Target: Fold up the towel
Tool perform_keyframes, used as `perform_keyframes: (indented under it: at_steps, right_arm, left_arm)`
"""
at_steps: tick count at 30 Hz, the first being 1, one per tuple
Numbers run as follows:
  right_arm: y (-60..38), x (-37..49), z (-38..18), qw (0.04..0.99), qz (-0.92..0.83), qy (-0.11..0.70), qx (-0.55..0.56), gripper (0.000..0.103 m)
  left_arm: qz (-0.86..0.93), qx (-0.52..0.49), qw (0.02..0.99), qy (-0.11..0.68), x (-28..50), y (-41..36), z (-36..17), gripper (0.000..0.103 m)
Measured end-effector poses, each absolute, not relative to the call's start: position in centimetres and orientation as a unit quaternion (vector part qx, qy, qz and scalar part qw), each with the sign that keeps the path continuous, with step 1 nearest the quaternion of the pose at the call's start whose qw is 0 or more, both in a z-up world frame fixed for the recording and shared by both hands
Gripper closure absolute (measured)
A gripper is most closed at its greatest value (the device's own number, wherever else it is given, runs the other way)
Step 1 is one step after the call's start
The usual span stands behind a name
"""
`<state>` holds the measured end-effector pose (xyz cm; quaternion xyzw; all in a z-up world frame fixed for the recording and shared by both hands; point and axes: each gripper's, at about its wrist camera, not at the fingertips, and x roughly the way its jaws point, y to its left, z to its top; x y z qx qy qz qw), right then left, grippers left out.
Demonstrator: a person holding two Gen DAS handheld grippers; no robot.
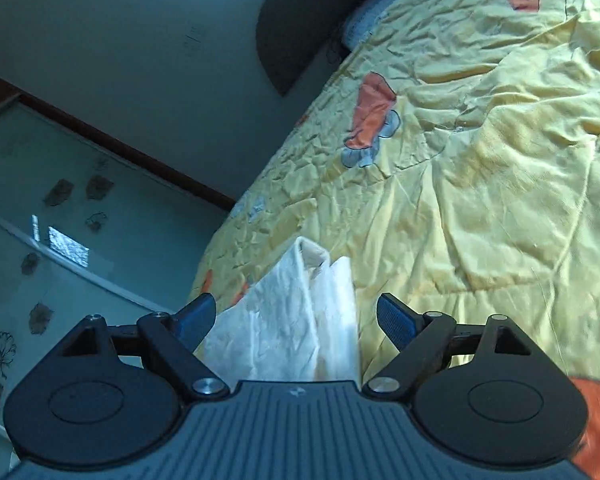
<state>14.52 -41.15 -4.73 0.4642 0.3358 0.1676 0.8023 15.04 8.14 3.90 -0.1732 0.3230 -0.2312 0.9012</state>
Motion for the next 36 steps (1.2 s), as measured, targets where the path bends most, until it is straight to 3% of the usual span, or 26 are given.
perform_keyframes:
  at_steps: [3, 10, 12, 13, 14, 15, 17, 18, 21, 24, 26, 27, 28, 29, 33, 34, 35, 36]
  right_arm:
    - [-39.0, 19.0, -5.7, 0.797, 0.171, 0.394, 0.424, 0.015]
    - [-35.8, 22.5, -6.2, 0.791, 0.229, 0.407, 0.395, 0.016]
    - [-35.6, 23.0, -6.1, 0.797, 0.222, 0.406, 0.388, 0.029]
    - [-35.5, 23.4, -6.3, 0.800, 0.216, 0.417, 0.373, 0.074]
    - [-35.2, 23.4, -6.2, 0.809, 0.217, 0.412, 0.358, 0.081]
    - [-34.7, 23.2, -5.7, 0.824, 0.220, 0.402, 0.332, 0.081]
    - [-33.7, 22.5, -3.9, 0.850, 0.220, 0.387, 0.283, 0.084]
    - [-33.4, 22.0, -2.9, 0.862, 0.226, 0.370, 0.264, 0.085]
    - [-33.6, 21.3, -2.5, 0.875, 0.221, 0.359, 0.237, 0.085]
    - [-34.5, 22.8, -5.3, 0.851, 0.208, 0.386, 0.289, 0.083]
    - [-34.8, 22.6, -5.0, 0.845, 0.198, 0.387, 0.312, 0.073]
    - [-34.8, 22.2, -4.5, 0.844, 0.188, 0.394, 0.312, 0.067]
    - [-34.7, 21.9, -3.9, 0.848, 0.176, 0.398, 0.304, 0.049]
    - [-34.9, 21.1, -3.1, 0.858, 0.161, 0.390, 0.293, 0.036]
    - [-34.9, 16.8, 0.8, 0.890, 0.159, 0.318, 0.286, 0.035]
    - [-33.9, 16.1, 1.3, 0.884, 0.190, 0.313, 0.292, 0.035]
    - [-33.1, 15.8, 1.5, 0.878, 0.211, 0.317, 0.290, 0.035]
    - [-31.7, 15.6, 1.5, 0.873, 0.228, 0.329, 0.280, 0.035]
  left_arm:
    - [-0.182, -0.228, 0.878, 0.379, 20.6, 8.6, 1.1, 0.035]
    - [-0.197, -0.286, 0.842, 0.413, 24.9, 7.5, -1.2, 0.032]
    - [-0.199, -0.321, 0.828, 0.415, 26.0, 7.9, -1.8, 0.032]
    - [-0.198, -0.336, 0.821, 0.417, 26.5, 8.1, -2.0, 0.033]
    - [-0.190, -0.339, 0.820, 0.421, 27.0, 8.1, -2.1, 0.048]
    - [-0.180, -0.326, 0.822, 0.431, 27.6, 7.9, -2.2, 0.064]
    - [-0.177, -0.270, 0.845, 0.427, 27.4, 6.9, -1.2, 0.074]
    - [-0.181, -0.225, 0.865, 0.411, 26.7, 5.8, -0.1, 0.081]
    - [-0.188, -0.121, 0.916, 0.333, 24.3, 3.4, 2.5, 0.081]
    - [-0.166, -0.070, 0.920, 0.348, 24.7, 1.7, 1.0, 0.081]
    - [-0.157, -0.069, 0.918, 0.356, 24.8, 1.7, -0.2, 0.081]
    - [-0.156, -0.076, 0.920, 0.352, 24.5, 2.0, 0.0, 0.077]
    - [-0.148, -0.080, 0.923, 0.347, 24.1, 2.4, 0.5, 0.066]
    - [-0.138, -0.080, 0.929, 0.335, 23.3, 2.8, 1.2, 0.062]
    - [-0.124, -0.032, 0.955, 0.267, 18.3, 2.9, 4.6, 0.057]
    - [-0.135, -0.015, 0.957, 0.254, 16.7, 2.2, 4.9, 0.052]
    - [-0.153, 0.003, 0.956, 0.252, 15.3, 1.3, 4.8, 0.039]
    - [-0.168, 0.022, 0.951, 0.258, 14.2, 0.3, 4.3, 0.037]
